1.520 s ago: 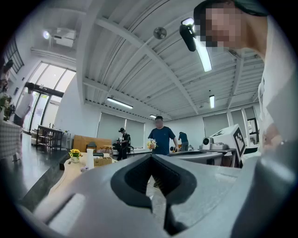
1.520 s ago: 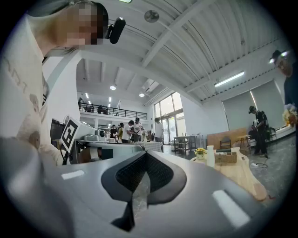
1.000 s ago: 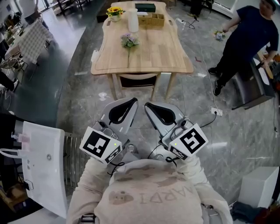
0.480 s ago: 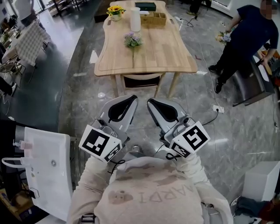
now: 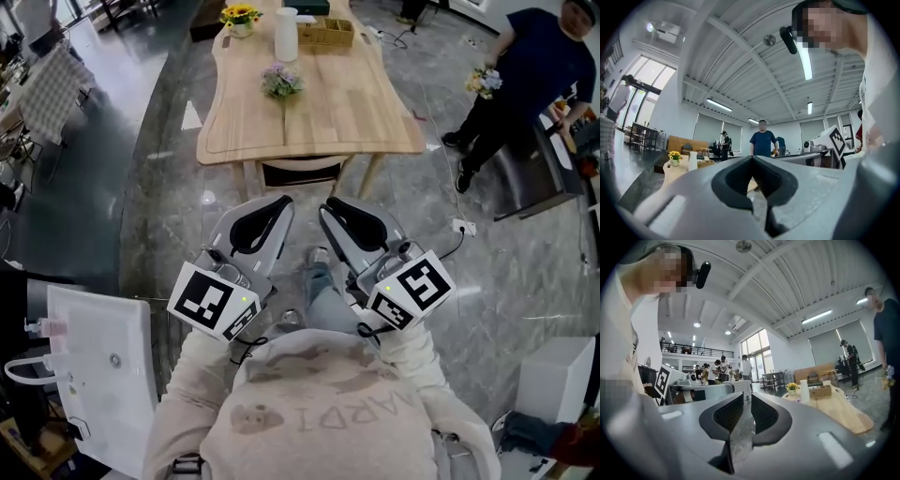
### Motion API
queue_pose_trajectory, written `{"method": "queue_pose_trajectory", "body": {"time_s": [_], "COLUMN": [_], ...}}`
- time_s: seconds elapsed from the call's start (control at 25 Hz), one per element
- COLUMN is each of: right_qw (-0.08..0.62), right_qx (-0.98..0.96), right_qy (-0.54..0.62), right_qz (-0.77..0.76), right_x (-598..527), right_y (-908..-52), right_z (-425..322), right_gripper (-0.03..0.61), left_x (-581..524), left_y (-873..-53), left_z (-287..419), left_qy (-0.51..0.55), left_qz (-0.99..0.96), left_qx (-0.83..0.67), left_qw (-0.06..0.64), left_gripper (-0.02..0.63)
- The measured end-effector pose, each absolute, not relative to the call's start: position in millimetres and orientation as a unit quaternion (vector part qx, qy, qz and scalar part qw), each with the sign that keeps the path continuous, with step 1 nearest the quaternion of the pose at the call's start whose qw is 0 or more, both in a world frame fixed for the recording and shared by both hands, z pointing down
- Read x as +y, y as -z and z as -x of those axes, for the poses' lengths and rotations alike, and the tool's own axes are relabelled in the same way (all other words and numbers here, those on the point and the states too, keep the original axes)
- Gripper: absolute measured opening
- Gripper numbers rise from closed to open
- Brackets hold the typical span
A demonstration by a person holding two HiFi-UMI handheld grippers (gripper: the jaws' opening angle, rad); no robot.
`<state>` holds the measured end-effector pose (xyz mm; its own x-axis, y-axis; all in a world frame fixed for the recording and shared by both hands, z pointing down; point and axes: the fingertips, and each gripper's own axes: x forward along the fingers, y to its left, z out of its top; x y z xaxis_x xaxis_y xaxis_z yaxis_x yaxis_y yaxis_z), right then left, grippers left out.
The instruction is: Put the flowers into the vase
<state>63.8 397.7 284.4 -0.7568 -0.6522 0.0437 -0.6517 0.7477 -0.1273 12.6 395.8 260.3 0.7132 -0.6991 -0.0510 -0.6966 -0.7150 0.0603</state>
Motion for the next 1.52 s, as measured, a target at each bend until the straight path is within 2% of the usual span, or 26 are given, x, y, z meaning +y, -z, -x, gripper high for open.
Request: {"method": "queue_pose_trajectory", "body": {"time_s": [0.4,0.96,1.52], "right_qw": [-0.005,0.003,-0.014], "right_qx": [0.949,0.960,0.960], "right_qy": [0.071,0.083,0.114], "right_qz": [0.306,0.269,0.254], "right_x": [296,161,77], "right_y": [-289,-284,-305], "right_z": [-53,-81,-70], "right_gripper": [0.089,0.089,0.091], "left_x": [295,158,89], "left_y": [-261,-255,-256], "left_z": [-10,-32,-18], "left_qy": [0.033,0.037,0.032], "left_qz": [-0.916,-0.899,-0.884], "left_qx": [-0.399,-0.436,-0.467], "left_qw": [0.008,0.017,0.003], "left_gripper": [0.000,0.000,0.001]}}
